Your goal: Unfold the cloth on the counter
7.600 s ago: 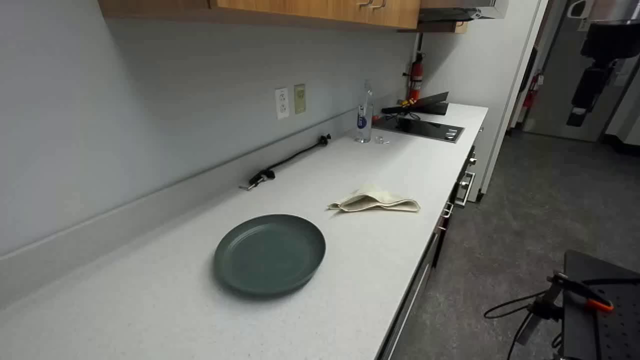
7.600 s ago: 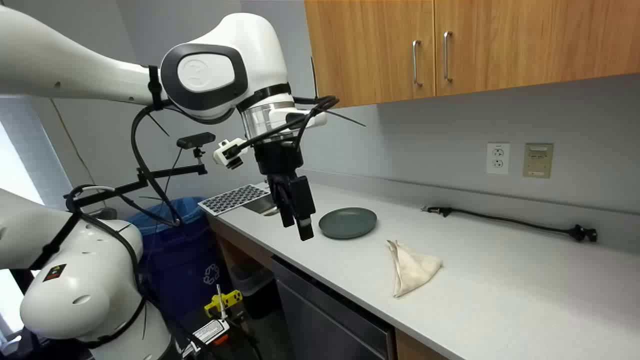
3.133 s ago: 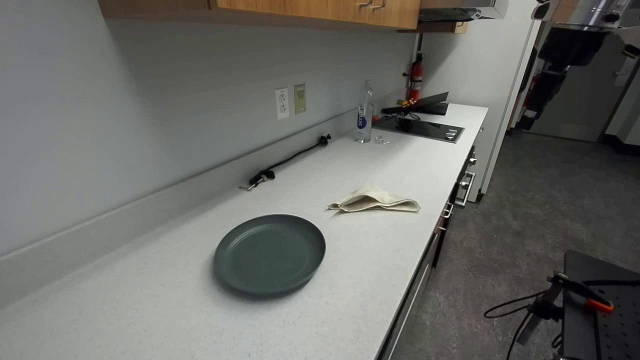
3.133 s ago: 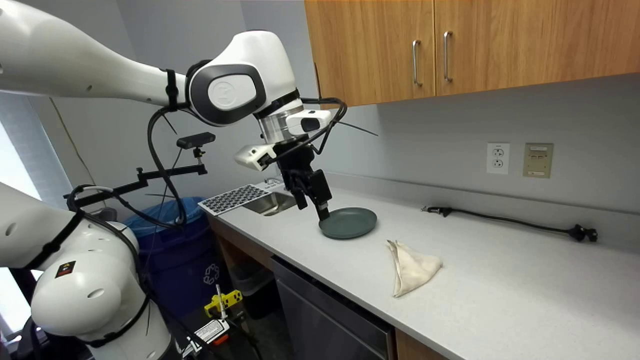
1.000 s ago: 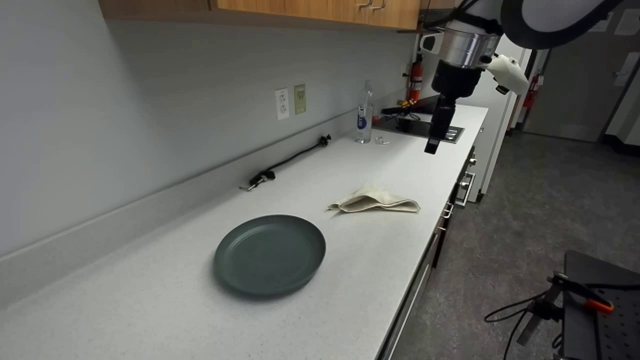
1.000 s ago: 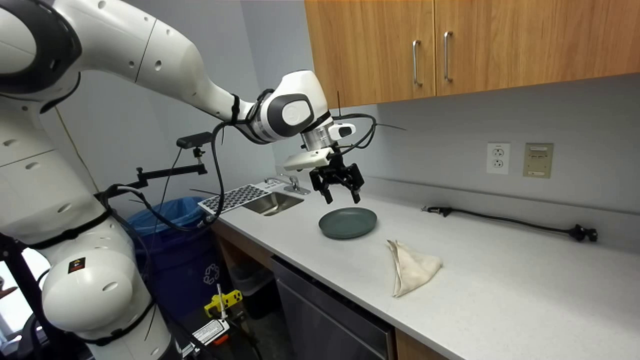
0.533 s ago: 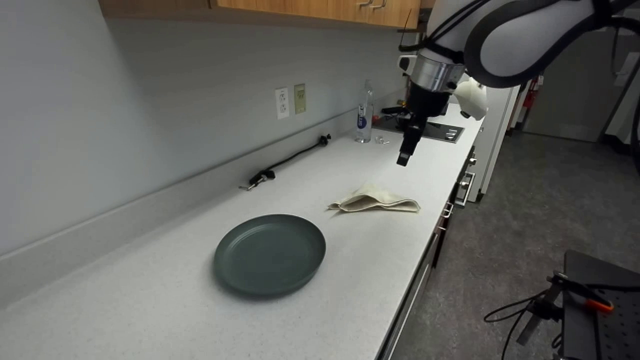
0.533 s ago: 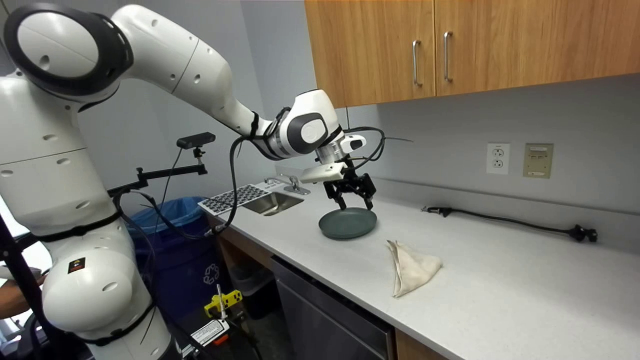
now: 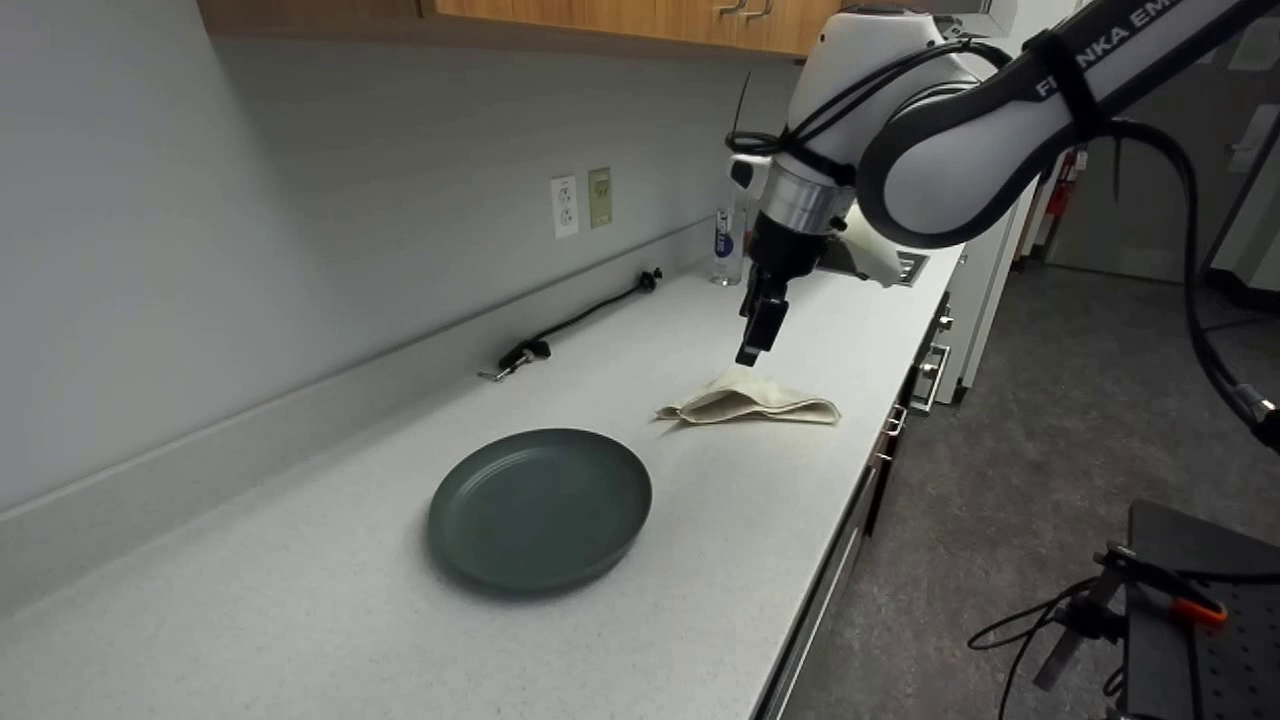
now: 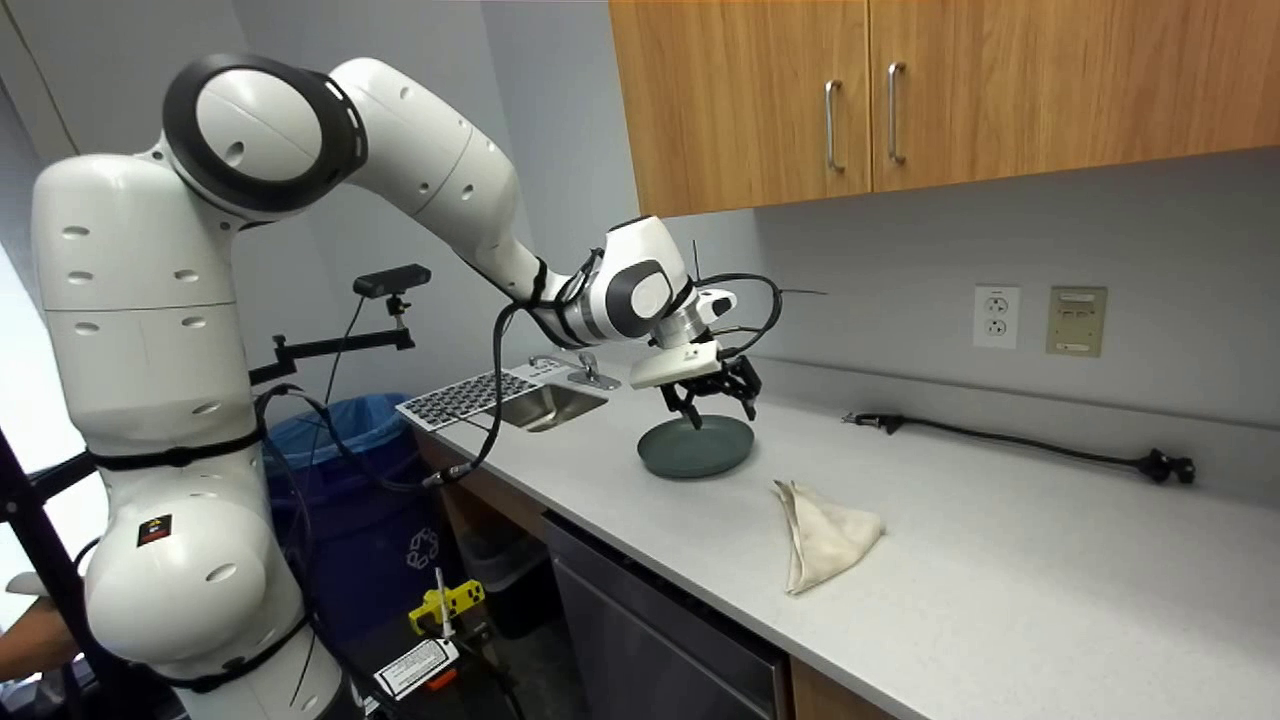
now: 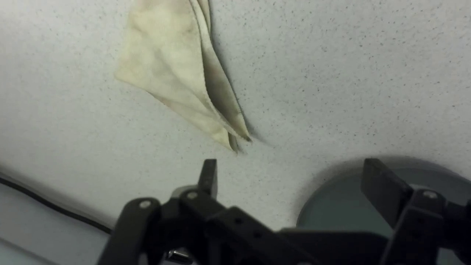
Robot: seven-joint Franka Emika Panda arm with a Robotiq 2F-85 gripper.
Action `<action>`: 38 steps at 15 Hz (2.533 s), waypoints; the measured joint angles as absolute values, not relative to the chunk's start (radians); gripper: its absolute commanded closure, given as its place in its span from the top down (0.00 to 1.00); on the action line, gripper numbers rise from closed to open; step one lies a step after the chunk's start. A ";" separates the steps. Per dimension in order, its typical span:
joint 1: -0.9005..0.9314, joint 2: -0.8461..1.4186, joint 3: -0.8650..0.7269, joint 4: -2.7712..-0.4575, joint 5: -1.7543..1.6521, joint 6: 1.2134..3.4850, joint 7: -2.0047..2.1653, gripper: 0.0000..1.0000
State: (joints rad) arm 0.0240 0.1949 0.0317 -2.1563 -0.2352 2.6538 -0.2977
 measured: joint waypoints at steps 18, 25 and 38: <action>0.041 0.374 -0.032 -2.104 -0.462 2.770 -0.258 1.00; 0.096 0.486 -0.072 -2.000 -0.539 2.807 -0.257 1.00; 0.102 0.665 -0.135 -1.817 -0.555 2.807 -0.257 1.00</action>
State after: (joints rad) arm 0.1016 0.6653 -0.1351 -1.8174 -0.5554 2.8067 -0.2566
